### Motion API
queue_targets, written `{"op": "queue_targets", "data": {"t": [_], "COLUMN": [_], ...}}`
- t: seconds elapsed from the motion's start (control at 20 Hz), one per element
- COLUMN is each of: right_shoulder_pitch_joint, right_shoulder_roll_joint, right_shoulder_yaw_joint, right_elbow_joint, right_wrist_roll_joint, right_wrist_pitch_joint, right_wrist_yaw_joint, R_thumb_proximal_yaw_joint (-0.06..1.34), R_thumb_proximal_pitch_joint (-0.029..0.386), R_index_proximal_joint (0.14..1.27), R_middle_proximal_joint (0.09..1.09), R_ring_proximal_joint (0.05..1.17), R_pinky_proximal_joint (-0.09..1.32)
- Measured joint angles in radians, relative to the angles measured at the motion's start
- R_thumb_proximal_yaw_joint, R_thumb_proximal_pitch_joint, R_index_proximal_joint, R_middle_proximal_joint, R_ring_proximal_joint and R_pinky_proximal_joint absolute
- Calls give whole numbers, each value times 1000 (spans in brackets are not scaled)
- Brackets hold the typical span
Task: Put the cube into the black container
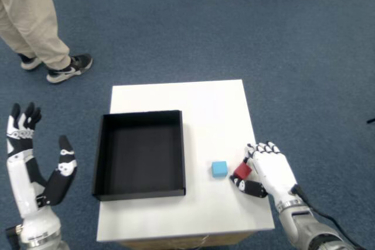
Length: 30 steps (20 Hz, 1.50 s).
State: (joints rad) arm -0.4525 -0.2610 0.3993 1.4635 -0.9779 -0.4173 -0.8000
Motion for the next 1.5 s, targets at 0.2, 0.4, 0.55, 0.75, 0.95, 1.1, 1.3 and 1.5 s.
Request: {"op": "queue_targets", "data": {"t": [0.2,0.4,0.55,0.75,0.95,1.1,1.3,1.5], "right_shoulder_pitch_joint": [2,9,11,27,31,33,37,42], "right_shoulder_roll_joint": [-1,-5,-7,-8,-9,-10,-11,-15], "right_shoulder_yaw_joint": [3,4,5,4,3,1,-5,-6], "right_elbow_joint": [0,-2,-4,-8,-9,-9,-11,-11], "right_wrist_roll_joint": [-9,-13,-16,-16,-16,-16,-18,-28], "right_wrist_pitch_joint": [3,4,4,4,4,4,1,-5], "right_wrist_yaw_joint": [-4,-13,-14,-34,-41,-48,-54,-70], "R_thumb_proximal_yaw_joint": [798,845,987,1302,1294,1286,1277,1267], "R_thumb_proximal_pitch_joint": [46,63,90,135,143,147,152,159], "R_index_proximal_joint": [765,778,977,1168,1150,1141,1132,1119], "R_middle_proximal_joint": [284,301,333,397,401,403,401,391], "R_ring_proximal_joint": [249,259,263,297,308,314,316,309], "R_pinky_proximal_joint": [151,164,166,271,290,302,306,293]}}
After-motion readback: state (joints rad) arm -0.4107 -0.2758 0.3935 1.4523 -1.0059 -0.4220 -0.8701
